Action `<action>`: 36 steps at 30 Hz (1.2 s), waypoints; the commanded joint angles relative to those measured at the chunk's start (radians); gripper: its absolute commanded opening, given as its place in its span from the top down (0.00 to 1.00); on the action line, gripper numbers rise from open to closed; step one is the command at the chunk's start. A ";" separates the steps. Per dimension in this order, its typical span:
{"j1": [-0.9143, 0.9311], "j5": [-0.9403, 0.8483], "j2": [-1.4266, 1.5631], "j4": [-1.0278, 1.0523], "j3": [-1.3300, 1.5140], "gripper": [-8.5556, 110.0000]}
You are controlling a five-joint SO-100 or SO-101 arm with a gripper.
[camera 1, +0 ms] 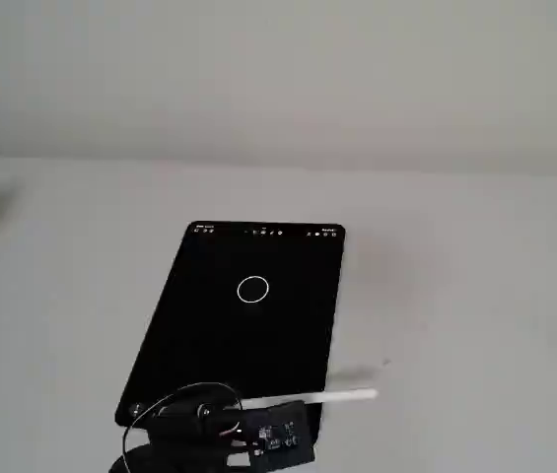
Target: Draw 2 dots in a circle representing the eyes of a stickman
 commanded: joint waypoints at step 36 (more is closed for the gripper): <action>-0.127 -0.486 0.015 -0.155 -0.026 0.93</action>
